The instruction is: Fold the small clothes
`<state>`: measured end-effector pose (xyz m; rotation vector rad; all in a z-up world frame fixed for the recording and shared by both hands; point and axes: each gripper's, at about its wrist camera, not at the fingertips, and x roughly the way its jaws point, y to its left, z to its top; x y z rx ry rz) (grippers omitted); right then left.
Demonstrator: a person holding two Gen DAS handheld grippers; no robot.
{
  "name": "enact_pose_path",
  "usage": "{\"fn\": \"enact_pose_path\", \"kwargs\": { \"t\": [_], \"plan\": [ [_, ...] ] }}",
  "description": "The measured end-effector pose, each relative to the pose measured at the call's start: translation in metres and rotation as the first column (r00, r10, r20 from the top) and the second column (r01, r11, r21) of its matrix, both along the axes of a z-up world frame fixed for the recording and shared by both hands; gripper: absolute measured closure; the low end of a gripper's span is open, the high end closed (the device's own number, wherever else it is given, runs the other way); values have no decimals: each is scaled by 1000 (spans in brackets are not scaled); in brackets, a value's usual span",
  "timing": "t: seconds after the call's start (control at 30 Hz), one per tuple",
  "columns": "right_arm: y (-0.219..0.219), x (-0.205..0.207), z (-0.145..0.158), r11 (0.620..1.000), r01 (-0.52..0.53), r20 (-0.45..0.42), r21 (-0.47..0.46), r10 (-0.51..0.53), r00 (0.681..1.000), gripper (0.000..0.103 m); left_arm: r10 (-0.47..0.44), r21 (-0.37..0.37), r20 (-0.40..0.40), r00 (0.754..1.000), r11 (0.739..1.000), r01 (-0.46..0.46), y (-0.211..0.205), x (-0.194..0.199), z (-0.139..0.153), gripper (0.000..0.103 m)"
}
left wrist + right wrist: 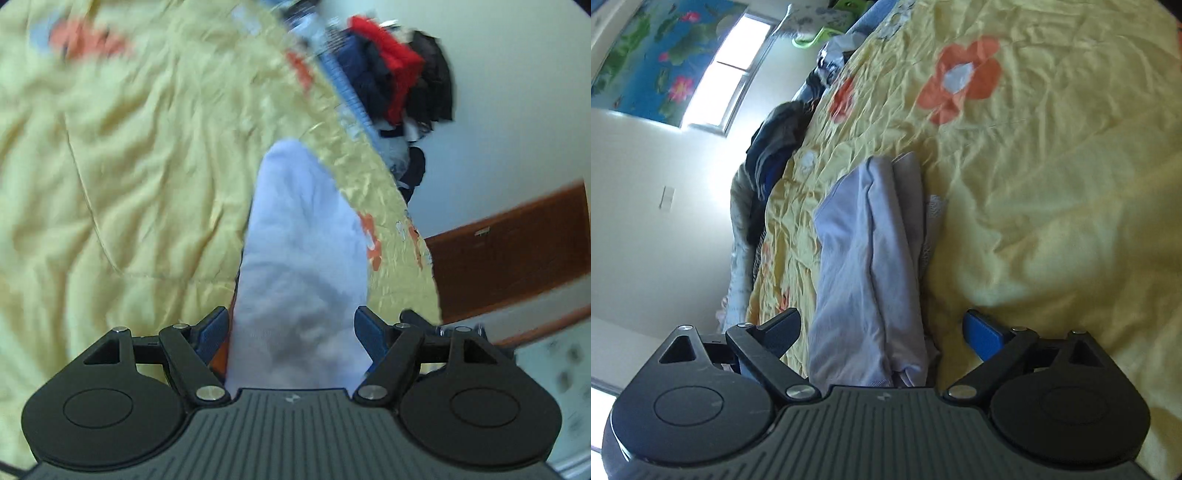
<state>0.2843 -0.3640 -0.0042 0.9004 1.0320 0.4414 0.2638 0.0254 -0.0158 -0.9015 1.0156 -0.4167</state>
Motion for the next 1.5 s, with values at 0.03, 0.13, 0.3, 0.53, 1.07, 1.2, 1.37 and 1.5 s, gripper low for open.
{"fn": "enact_pose_path", "kwargs": {
  "t": [0.03, 0.13, 0.3, 0.53, 1.07, 1.2, 1.37, 1.5],
  "plan": [
    [2, 3, 0, 1000, -10, -4, -3, 10, 1000, 7, -10, -13, -23, 1000, 1000, 10, -2, 6, -5, 30],
    [7, 8, 3, 999, -38, -12, -4, 38, 999, 6, -14, -52, -32, 999, 999, 12, -5, 16, -11, 30],
    [18, 10, 15, 987, -116, 0, -114, 116, 993, 10, -39, -66, -32, 999, 997, 37, -5, 21, -15, 30],
    [24, 5, 25, 952, -145, 14, -268, 155, 988, 14, -47, -68, -19, 999, 997, 45, -2, 20, -15, 30],
    [-8, -2, -11, 961, -36, -104, 274, 67, 992, 6, -52, -77, -26, 998, 996, 49, 1, 19, -15, 31],
    [5, -3, -10, 975, -85, -79, 205, 103, 992, 9, -70, -48, -32, 997, 997, 68, -5, 23, -11, 31],
    [24, 1, -10, 992, -105, -134, 63, 113, 985, 76, -62, 65, -71, 996, 996, 67, -10, 27, -7, 74],
    [20, -8, -21, 992, -57, -127, 112, 71, 989, 76, -76, 110, -66, 995, 990, 83, -13, 28, -2, 78]
  ]
}}
